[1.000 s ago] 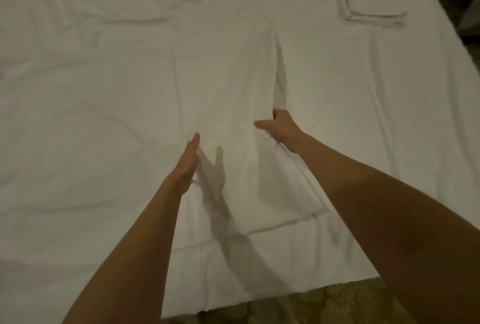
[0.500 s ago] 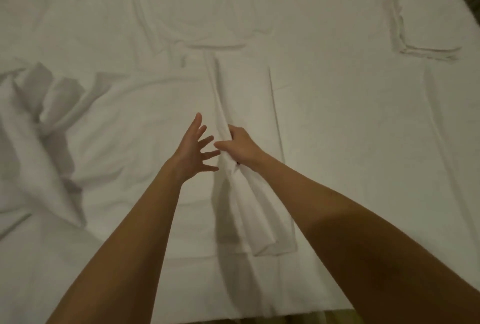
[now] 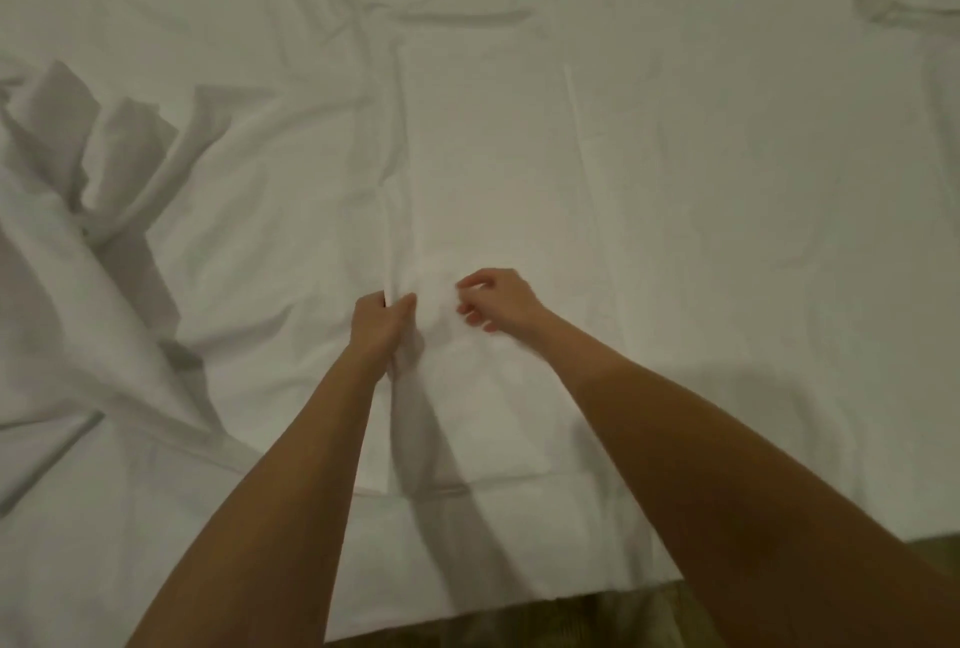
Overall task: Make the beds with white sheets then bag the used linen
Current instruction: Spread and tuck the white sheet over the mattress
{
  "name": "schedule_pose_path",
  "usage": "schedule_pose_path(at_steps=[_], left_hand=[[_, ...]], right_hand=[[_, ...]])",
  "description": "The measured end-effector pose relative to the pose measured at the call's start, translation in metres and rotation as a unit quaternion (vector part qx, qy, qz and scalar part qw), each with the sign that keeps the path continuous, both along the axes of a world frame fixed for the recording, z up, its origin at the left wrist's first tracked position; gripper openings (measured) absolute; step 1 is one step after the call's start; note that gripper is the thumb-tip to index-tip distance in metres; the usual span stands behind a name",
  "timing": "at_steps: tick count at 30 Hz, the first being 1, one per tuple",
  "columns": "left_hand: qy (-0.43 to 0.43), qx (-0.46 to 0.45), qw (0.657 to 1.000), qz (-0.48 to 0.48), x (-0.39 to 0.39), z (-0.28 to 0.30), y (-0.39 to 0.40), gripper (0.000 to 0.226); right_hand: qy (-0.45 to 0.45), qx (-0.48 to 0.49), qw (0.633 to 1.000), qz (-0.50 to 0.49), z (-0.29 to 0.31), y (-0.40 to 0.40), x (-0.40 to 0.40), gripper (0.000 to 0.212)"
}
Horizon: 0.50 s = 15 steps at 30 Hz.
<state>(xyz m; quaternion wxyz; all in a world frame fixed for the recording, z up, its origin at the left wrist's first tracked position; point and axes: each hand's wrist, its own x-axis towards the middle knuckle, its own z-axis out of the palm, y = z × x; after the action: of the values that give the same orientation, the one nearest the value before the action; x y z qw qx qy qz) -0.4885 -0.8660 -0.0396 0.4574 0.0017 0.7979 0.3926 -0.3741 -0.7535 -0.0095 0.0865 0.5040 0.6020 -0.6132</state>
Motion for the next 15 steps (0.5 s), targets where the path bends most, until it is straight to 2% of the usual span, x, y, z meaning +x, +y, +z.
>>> schedule_pose_path(at_steps=[3,5,8,10,12,15], left_hand=[[0.067,0.017,0.998,0.003,-0.014,0.006,-0.004,0.024],[0.075,0.029,0.996,0.039,-0.030,0.012,-0.014,0.021],[-0.027,0.008,0.999,0.032,-0.032,0.014,-0.041,0.022],[-0.071,-0.033,0.997,-0.009,-0.014,0.008,-0.059,0.034],[-0.057,-0.048,0.997,-0.018,0.004,0.004,-0.069,0.040],[-0.068,-0.037,0.997,-0.014,0.010,0.006,-0.072,0.039]], right_hand=[[-0.038,0.095,0.993,-0.065,-0.011,0.024,0.034,0.010],[-0.102,0.162,0.980,-0.054,-0.016,0.039,0.056,0.016],[-0.166,0.217,0.958,-0.083,-0.020,0.050,0.082,0.034],[-0.210,0.188,0.954,-0.101,-0.024,0.051,0.096,0.051],[-0.230,0.143,0.957,-0.101,-0.029,0.047,0.110,0.062],[-0.199,0.104,0.967,-0.120,-0.031,0.045,0.123,0.058]])
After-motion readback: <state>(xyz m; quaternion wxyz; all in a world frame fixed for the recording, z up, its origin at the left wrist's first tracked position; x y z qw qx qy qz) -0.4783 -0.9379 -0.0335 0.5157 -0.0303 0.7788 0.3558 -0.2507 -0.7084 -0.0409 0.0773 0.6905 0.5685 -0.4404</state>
